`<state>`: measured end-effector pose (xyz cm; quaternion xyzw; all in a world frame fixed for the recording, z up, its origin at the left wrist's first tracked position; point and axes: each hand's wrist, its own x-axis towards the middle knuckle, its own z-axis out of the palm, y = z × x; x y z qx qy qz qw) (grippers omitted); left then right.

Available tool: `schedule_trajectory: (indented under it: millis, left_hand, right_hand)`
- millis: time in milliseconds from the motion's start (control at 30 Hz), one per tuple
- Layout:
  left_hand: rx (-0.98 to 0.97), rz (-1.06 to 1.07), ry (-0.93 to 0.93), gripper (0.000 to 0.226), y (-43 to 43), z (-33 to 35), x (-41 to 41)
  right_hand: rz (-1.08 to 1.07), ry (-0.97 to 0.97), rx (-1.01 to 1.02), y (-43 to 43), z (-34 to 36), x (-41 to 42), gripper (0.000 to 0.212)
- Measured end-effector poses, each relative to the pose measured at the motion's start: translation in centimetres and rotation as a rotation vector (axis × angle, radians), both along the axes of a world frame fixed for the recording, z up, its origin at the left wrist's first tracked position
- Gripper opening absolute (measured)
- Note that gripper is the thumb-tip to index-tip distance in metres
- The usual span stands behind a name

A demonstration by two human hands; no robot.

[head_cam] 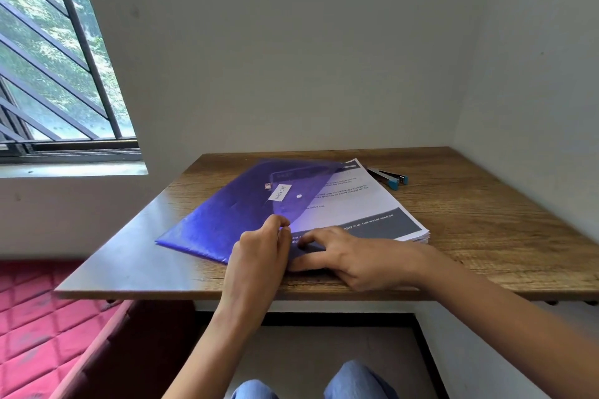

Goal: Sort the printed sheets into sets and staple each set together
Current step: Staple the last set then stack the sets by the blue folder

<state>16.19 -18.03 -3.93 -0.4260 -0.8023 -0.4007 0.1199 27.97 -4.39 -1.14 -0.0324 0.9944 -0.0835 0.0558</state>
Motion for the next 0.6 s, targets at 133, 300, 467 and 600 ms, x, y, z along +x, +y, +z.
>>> schedule_trajectory:
  millis: [133, 300, 467, 600]
  left_hand:
    - [-0.001, 0.000, 0.001, 0.022, 0.0, 0.0, -0.1]
    - [0.001, 0.010, -0.013, 0.021, 0.1, 0.0, -0.3]
    - [0.031, 0.015, -0.036, 0.022, 0.0, -0.4, -0.2]
    - [0.051, 0.011, -0.046, 0.024, -0.3, -0.7, -0.1]
  right_hand:
    - [-0.032, -0.032, -0.019, -0.2, 0.5, -0.9, 0.060]
    - [-0.026, 0.133, -0.166, 0.2, 0.0, -1.1, 0.051]
    - [-0.173, 0.398, -0.302, 1.3, 0.0, 1.3, 0.032]
    - [-0.665, 0.515, -0.266, 2.9, 1.1, 3.9, 0.042]
